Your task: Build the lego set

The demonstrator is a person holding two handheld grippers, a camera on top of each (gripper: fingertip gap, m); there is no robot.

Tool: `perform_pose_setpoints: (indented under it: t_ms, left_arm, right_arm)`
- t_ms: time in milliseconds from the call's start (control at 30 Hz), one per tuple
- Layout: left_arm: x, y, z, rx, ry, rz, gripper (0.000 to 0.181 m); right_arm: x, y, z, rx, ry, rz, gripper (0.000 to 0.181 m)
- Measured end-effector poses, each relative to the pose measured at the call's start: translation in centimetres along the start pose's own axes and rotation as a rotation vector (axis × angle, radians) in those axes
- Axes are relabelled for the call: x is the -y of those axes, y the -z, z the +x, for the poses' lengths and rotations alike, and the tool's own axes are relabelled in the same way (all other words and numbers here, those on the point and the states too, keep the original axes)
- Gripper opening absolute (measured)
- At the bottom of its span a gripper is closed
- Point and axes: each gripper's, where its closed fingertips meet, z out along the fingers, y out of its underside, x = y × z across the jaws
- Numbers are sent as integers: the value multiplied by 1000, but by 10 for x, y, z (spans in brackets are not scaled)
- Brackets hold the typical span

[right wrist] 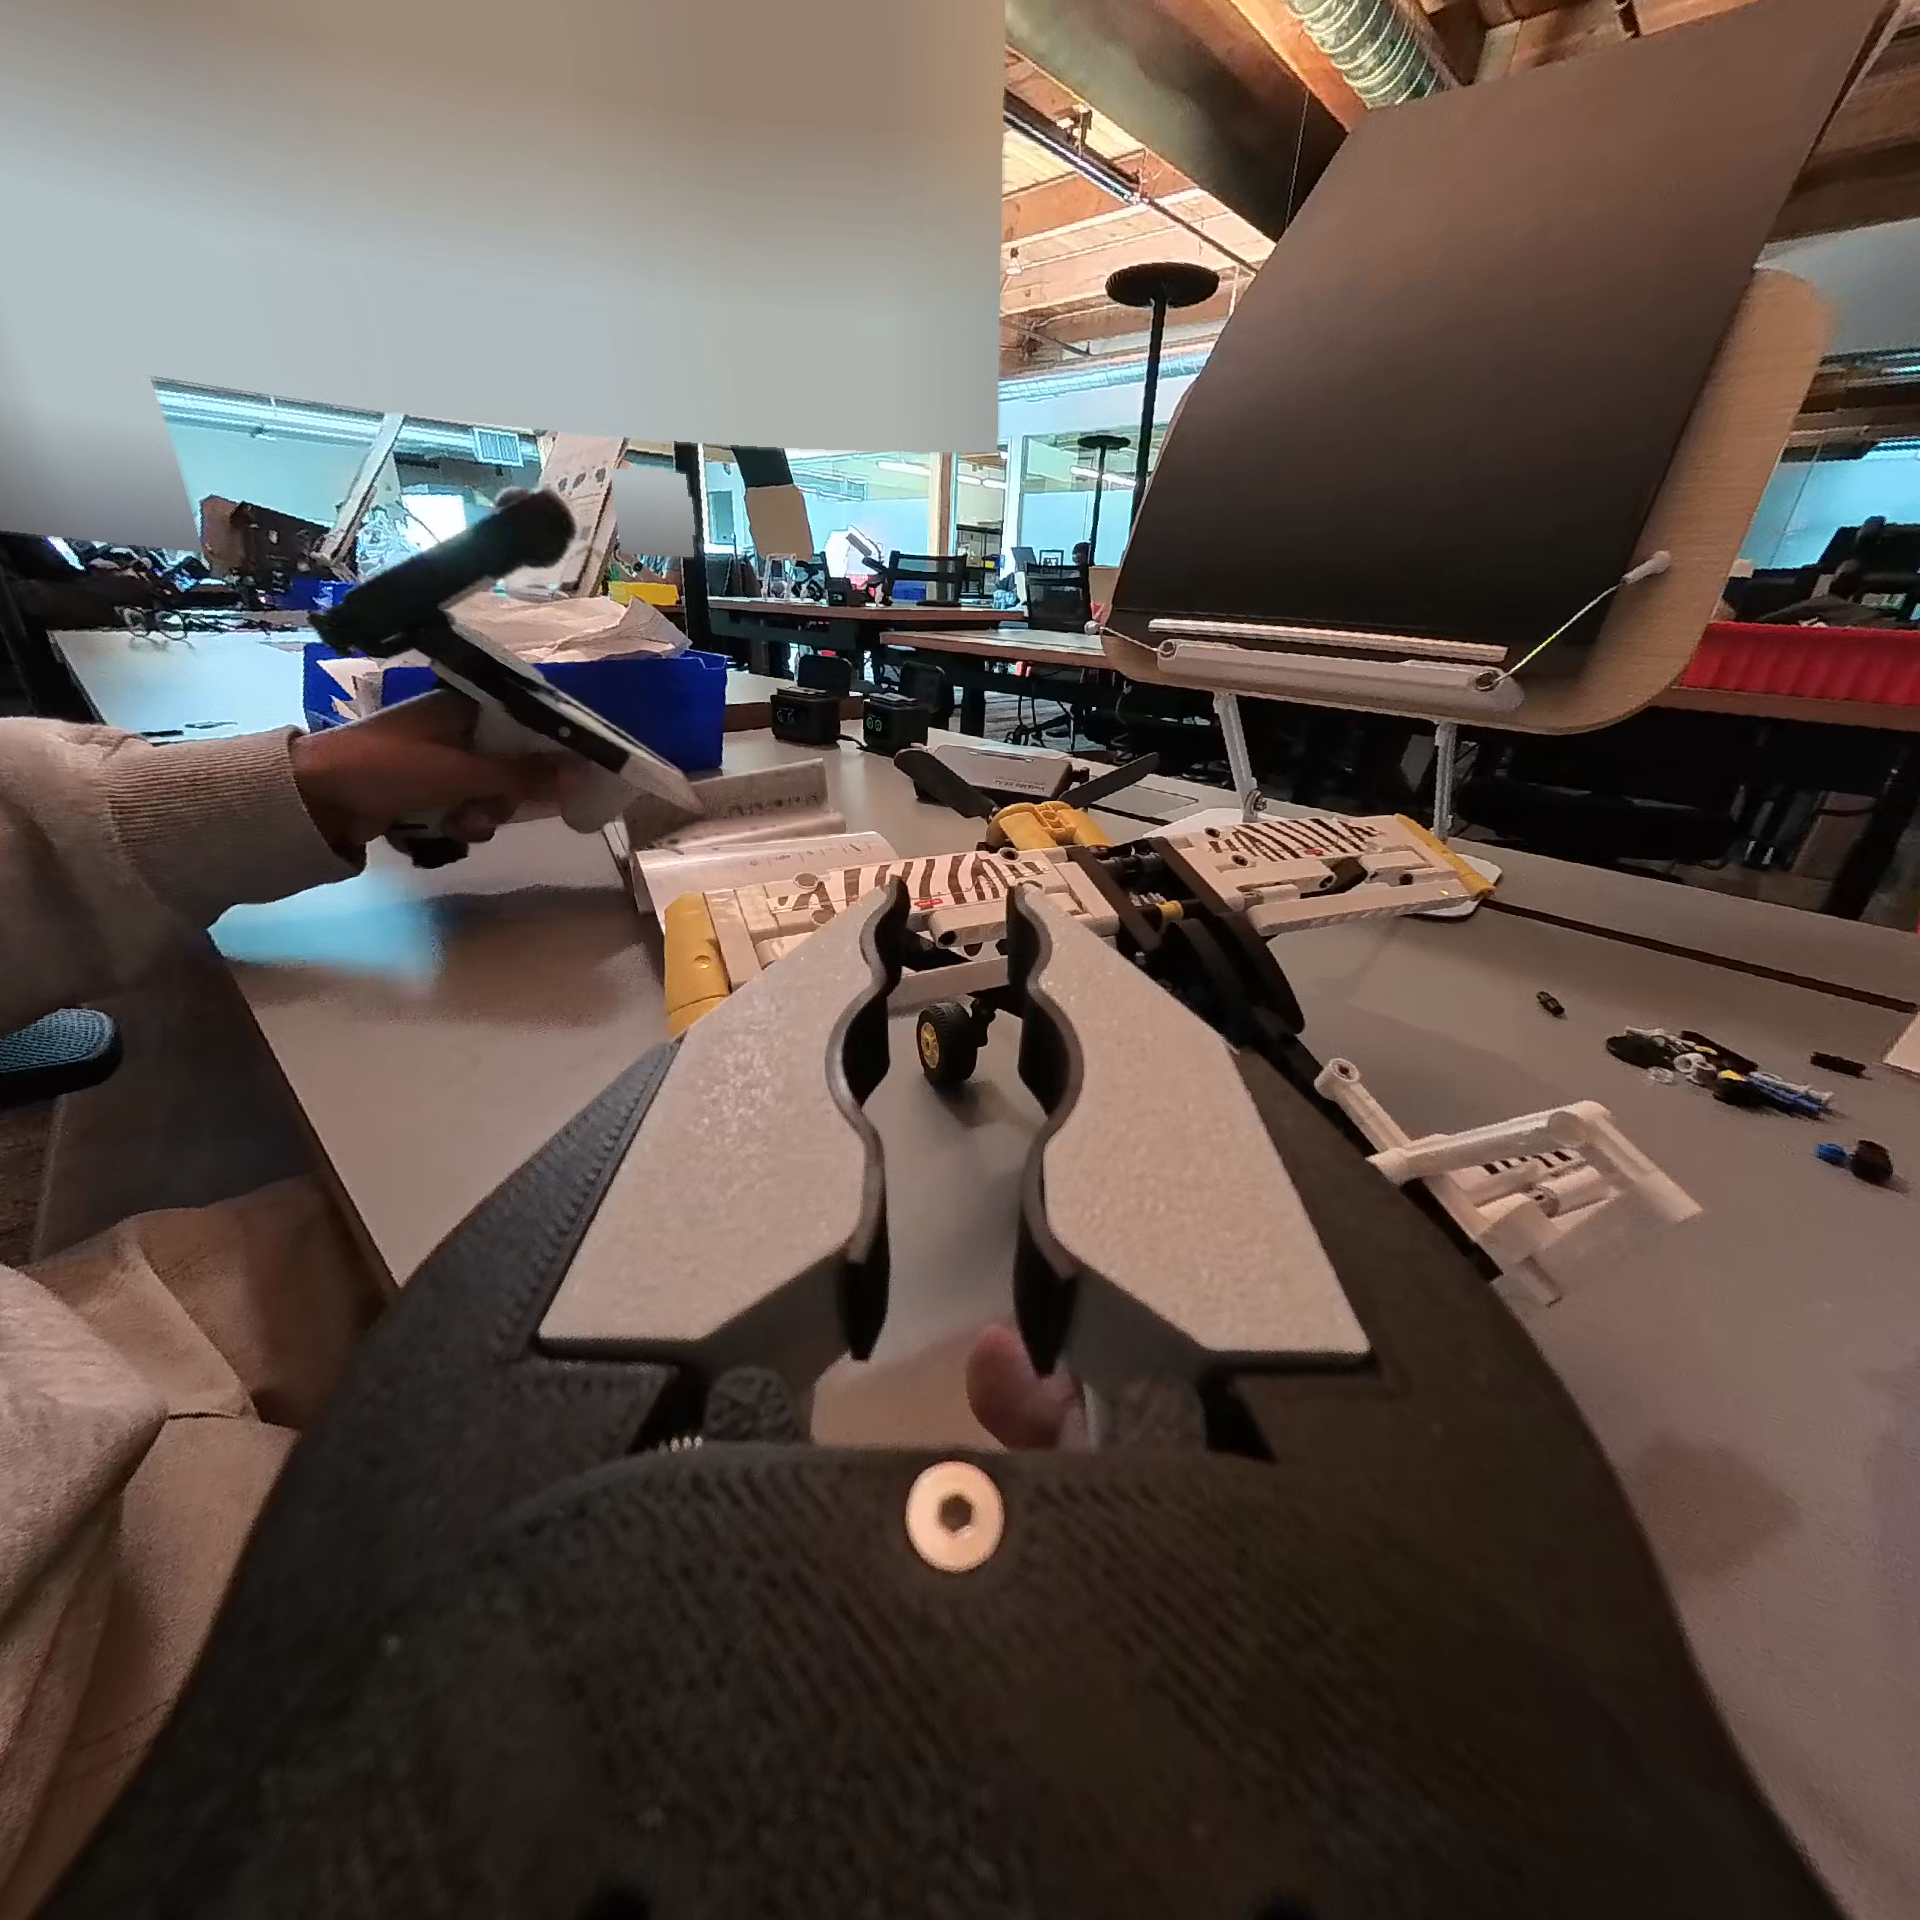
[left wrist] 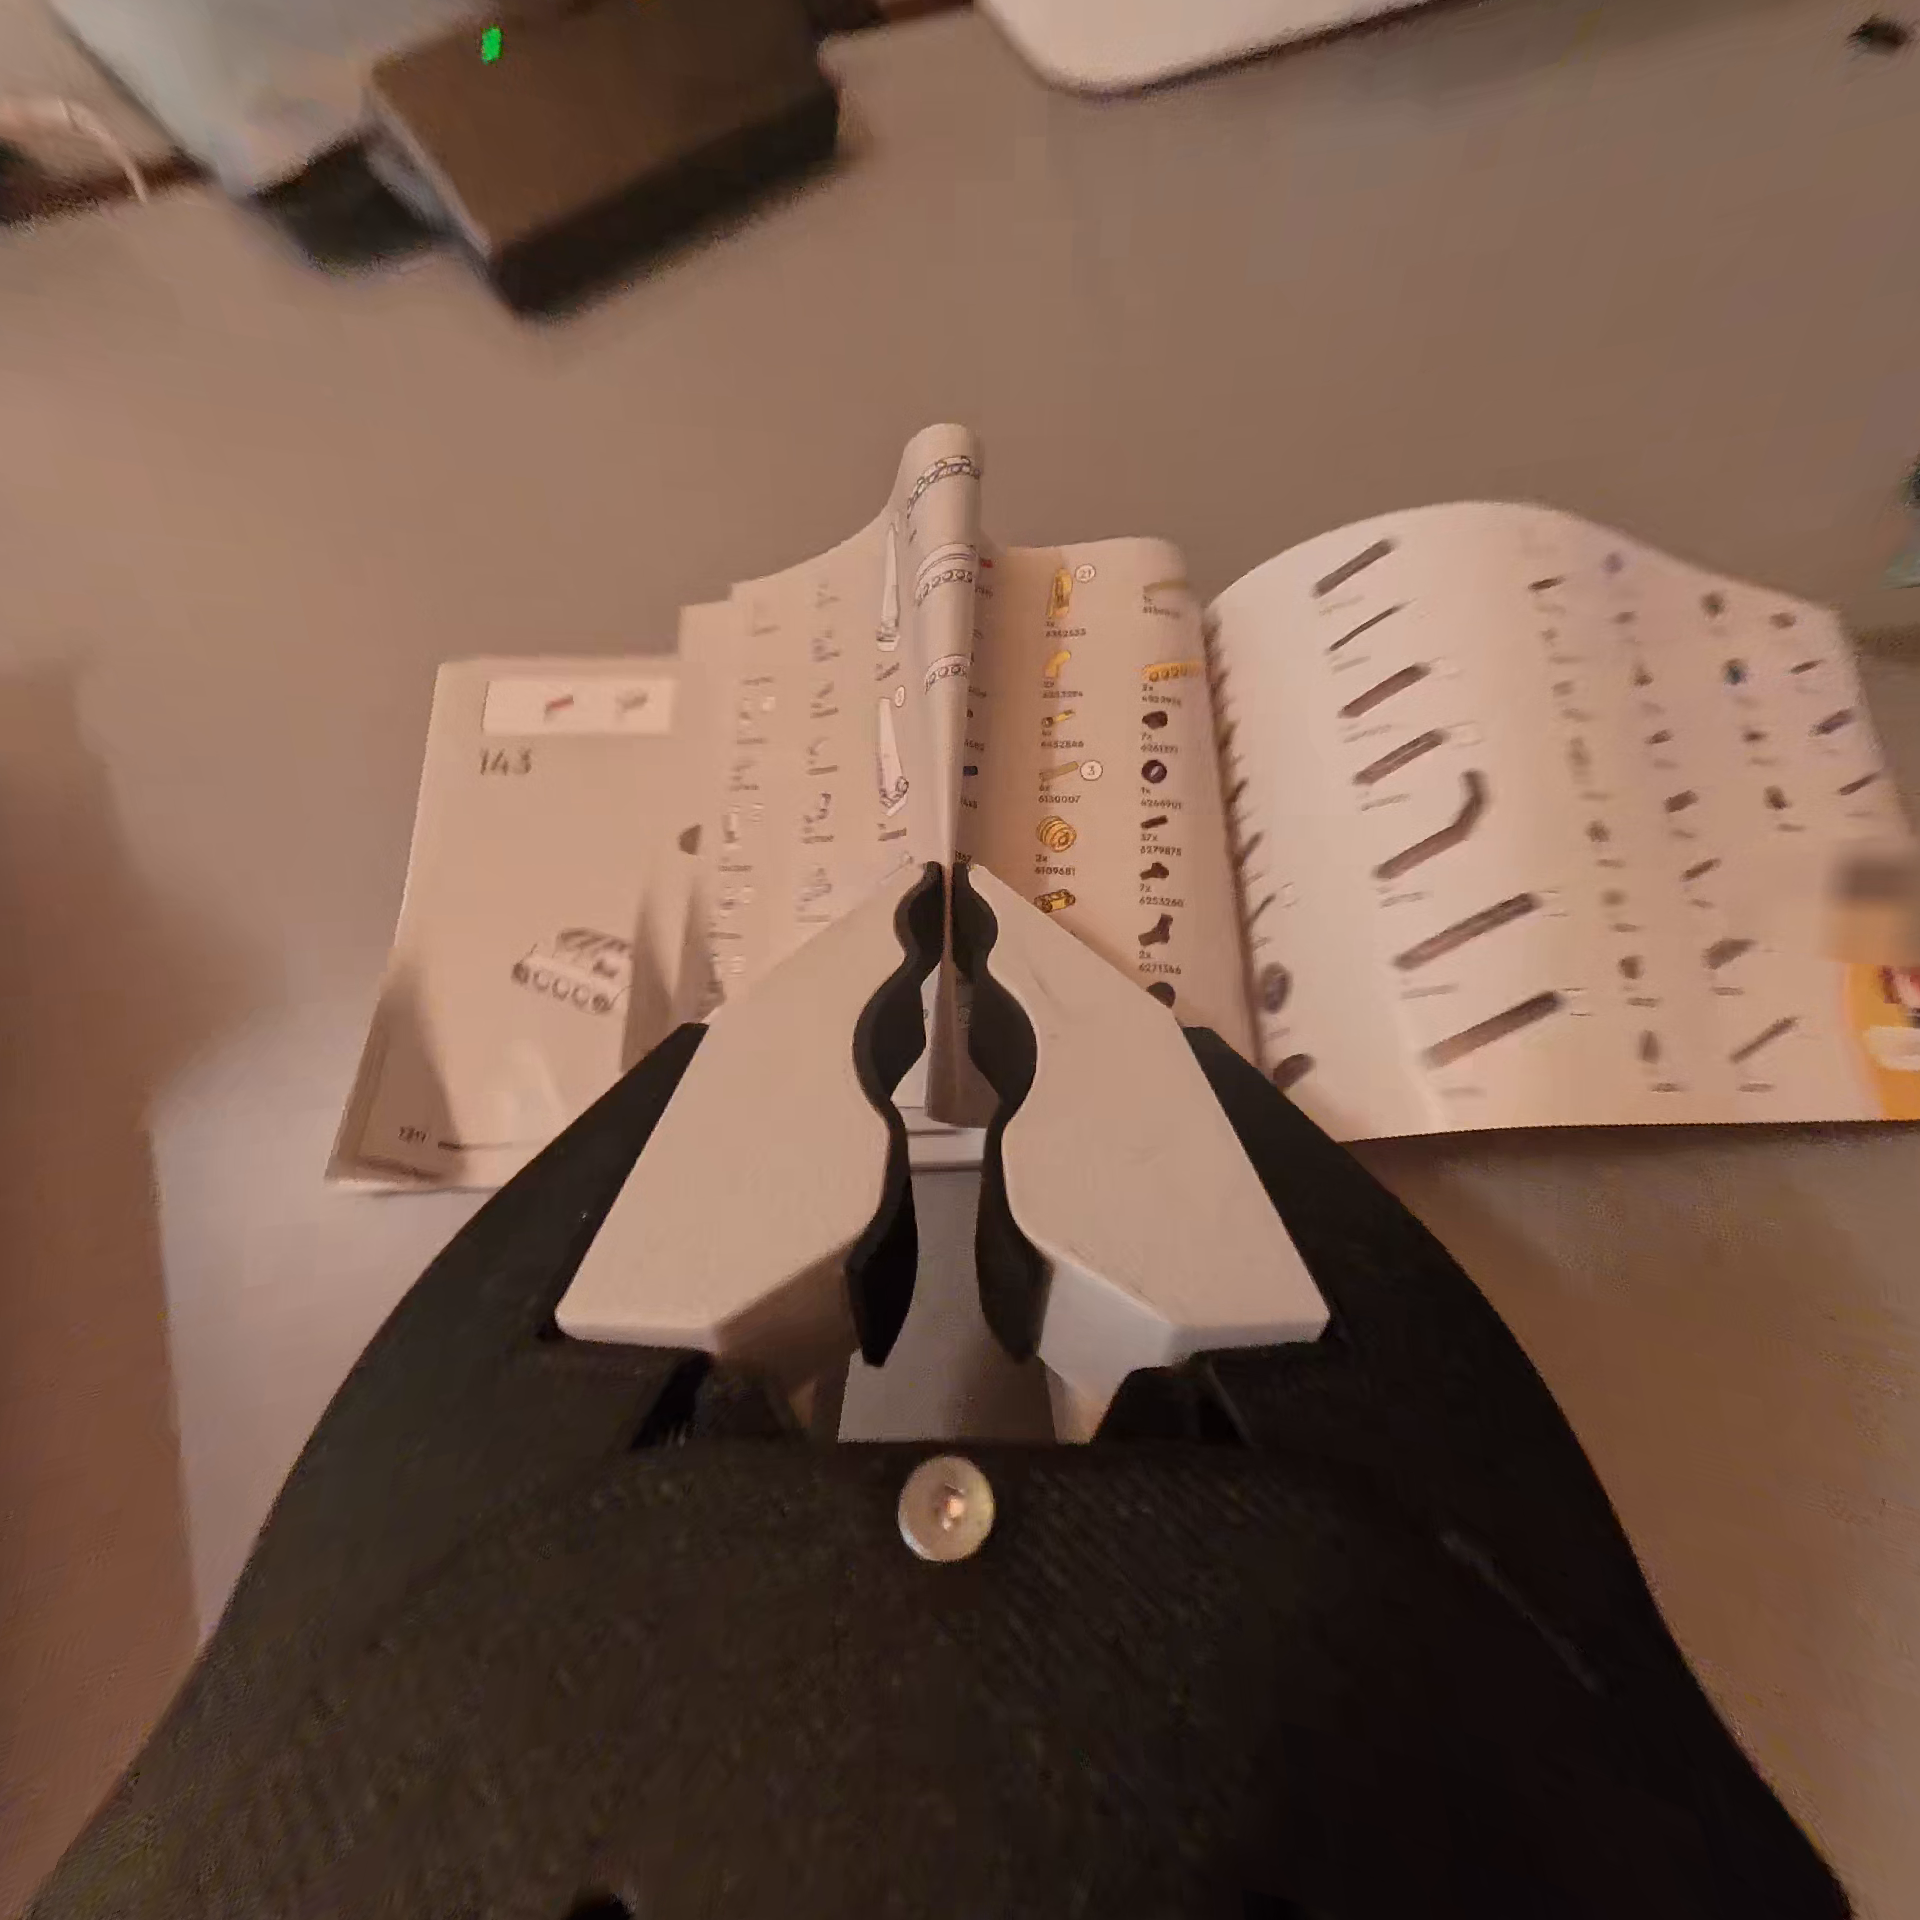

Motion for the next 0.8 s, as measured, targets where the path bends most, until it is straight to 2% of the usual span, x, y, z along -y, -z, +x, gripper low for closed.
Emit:
perform_pose_setpoints:
  t_ms: [133,167,233,333,400,467,533,600,667,733,800]
  left_arm:
    - [19,13,57,-196,-179,144,0]
    - [17,17,81,-289,-257,161,3]
    - [2,25,120,-449,-383,141,20]
    - [-8,34,145,-540,-450,132,33]
    - [2,41,141,-517,-423,196,38]
    - [25,53,121,-426,-364,338,45]
    - [55,70,74,-219,-226,532,53]
    - [64,81,28,-90,-51,632,55]
    - [46,63,27,-232,57,489,58]
    - [24,40,43,-408,179,291,73]
    - [23,37,62,-580,302,252,74]
  right_arm:
    - [0,0,0,1,-1,-1,17]
    - [0,0,0,2,-1,-2,17]
    - [0,0,-1,5,-1,1,17]
    - [1,1,-1,8,-4,10,17]
    - [2,1,-1,10,-6,16,17]
    - [3,2,-1,12,-7,20,18]
    - [3,2,-1,14,-9,25,18]
    - [4,3,-1,15,-12,28,18]
    - [4,2,-1,17,-13,26,18]
    - [3,2,-1,18,-12,23,18]
    - [3,2,-1,17,-9,22,18]
